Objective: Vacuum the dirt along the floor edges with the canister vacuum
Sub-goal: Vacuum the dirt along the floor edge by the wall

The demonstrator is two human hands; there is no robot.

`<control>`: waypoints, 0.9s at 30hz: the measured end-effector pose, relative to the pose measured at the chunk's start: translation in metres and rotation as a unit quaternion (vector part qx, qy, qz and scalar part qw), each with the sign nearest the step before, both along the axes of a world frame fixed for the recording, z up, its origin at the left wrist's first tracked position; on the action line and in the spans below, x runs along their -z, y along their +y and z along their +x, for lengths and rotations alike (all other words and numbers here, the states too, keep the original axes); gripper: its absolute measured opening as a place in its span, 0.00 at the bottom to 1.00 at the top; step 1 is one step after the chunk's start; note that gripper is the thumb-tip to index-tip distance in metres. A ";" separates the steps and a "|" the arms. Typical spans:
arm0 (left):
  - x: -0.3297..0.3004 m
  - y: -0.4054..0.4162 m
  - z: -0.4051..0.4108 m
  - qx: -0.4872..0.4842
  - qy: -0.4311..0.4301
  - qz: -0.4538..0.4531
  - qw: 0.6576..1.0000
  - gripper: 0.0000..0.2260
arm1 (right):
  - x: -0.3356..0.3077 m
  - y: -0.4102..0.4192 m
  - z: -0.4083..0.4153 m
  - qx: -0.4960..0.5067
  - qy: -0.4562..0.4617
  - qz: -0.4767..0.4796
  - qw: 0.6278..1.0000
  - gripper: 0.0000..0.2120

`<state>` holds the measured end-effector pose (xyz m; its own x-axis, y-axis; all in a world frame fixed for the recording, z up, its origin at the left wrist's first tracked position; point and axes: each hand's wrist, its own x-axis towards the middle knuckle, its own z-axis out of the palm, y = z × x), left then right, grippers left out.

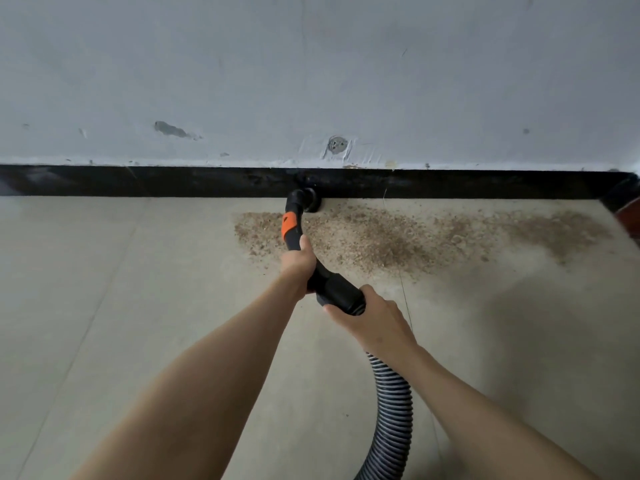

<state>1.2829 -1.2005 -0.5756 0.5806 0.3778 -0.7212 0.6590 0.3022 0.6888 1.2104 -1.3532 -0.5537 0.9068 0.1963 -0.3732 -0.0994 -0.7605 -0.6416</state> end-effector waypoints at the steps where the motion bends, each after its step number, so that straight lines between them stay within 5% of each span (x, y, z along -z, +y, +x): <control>1: 0.001 -0.001 0.000 0.004 -0.002 0.010 1.000 0.27 | 0.000 -0.001 -0.001 0.001 -0.001 0.003 1.000 0.24; 18: -0.003 -0.049 0.014 0.142 -0.023 -0.028 0.989 0.24 | 0.013 -0.038 -0.007 0.098 -0.007 0.026 0.995 0.24; 27: -0.013 -0.050 0.017 0.069 -0.085 -0.076 0.991 0.18 | 0.004 -0.029 -0.005 0.092 -0.023 0.032 0.995 0.29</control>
<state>1.2997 -1.2510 -0.5627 0.7371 0.1805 -0.6512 0.5796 0.3266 0.7466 1.2053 -1.3825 -0.5581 0.9452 0.0479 -0.3229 -0.2023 -0.6903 -0.6947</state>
